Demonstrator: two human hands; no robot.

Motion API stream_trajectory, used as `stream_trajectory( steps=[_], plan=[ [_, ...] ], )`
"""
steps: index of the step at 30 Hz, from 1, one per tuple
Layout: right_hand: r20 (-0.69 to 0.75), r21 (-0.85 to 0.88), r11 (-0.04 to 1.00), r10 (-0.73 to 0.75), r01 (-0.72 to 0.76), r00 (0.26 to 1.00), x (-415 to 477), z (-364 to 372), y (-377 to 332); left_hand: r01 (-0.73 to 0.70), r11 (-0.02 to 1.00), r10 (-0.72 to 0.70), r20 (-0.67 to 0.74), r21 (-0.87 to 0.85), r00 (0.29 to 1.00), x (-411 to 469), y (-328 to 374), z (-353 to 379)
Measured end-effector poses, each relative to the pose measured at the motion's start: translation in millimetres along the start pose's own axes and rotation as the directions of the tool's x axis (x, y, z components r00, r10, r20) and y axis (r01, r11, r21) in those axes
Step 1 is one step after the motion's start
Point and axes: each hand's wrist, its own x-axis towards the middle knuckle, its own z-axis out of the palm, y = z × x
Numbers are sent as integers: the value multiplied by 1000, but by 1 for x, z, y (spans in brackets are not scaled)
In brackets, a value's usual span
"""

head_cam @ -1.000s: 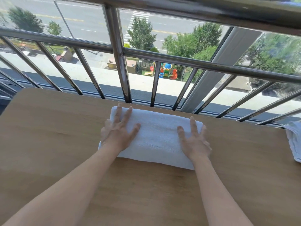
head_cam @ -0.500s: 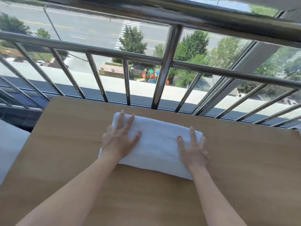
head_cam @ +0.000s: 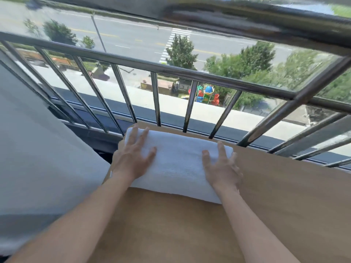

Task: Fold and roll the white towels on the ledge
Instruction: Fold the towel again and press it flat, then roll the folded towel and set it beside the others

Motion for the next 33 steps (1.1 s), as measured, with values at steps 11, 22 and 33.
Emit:
stream_trajectory(
  steps=[11,22,33],
  plan=[
    [-13,9,999,48,-48,999,29,13,-43,-2,999,-1,49,43,999,68,-22,-8],
    [9,117,993,-23,22,1000,1,-3,-32,-42,985,31,70,166,997,50,-7,-8],
    [96,100,987,-135,125,986,-114,-55,83,-395,919,367,358,4,858,-86,134,4]
  ],
)
